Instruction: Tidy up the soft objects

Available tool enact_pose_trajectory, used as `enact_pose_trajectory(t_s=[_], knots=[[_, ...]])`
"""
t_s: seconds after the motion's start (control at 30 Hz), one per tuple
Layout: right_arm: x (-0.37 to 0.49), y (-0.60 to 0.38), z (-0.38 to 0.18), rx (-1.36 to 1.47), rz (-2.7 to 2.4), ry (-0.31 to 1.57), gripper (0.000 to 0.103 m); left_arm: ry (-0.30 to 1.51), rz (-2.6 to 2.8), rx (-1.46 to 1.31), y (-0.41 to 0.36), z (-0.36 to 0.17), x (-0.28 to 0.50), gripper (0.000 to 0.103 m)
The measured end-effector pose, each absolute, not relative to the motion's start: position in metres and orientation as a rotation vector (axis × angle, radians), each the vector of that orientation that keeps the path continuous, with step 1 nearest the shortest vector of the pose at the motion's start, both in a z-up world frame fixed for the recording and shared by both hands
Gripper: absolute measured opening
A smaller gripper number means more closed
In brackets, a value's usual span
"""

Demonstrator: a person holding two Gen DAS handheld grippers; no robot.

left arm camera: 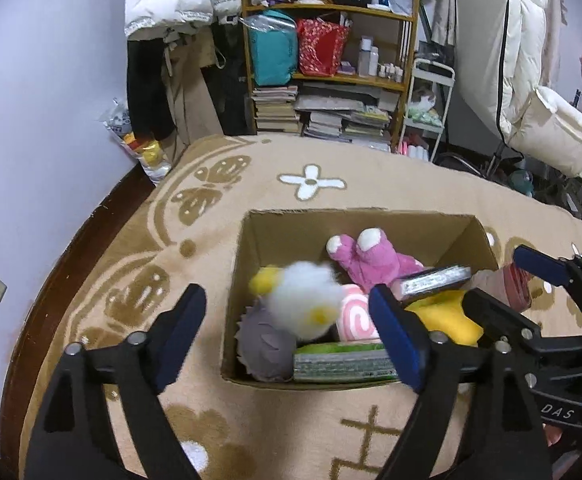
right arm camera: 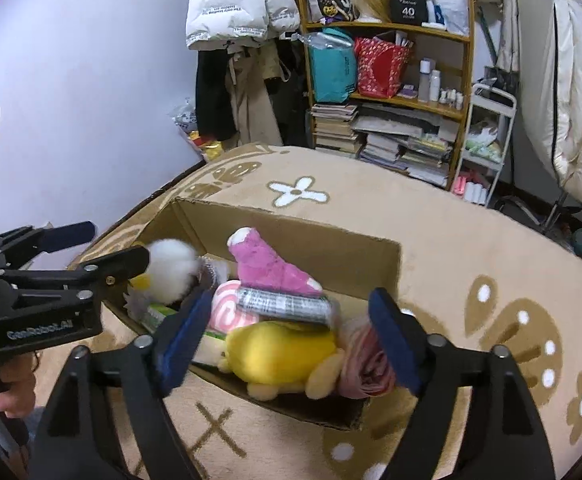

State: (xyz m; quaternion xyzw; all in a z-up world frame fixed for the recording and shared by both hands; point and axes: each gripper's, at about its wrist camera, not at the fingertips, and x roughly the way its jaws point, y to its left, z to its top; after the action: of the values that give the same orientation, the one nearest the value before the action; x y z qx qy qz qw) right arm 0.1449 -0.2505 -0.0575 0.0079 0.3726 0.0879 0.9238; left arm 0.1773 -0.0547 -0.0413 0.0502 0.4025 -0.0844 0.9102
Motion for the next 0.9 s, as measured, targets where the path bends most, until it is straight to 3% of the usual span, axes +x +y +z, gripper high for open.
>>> enact_pose_trajectory(t_s=[0.2,0.9], knots=[[0.131,-0.259,-0.046,0.052,0.160,0.741,0.103,0.819,-0.137,0.107,-0.048,-0.028,0.168,0.098],[0.045,-0.283,0.034,0.136,0.172,0.601,0.103,0.667,-0.084,0.078,-0.019,0.063,0.055,0.100]])
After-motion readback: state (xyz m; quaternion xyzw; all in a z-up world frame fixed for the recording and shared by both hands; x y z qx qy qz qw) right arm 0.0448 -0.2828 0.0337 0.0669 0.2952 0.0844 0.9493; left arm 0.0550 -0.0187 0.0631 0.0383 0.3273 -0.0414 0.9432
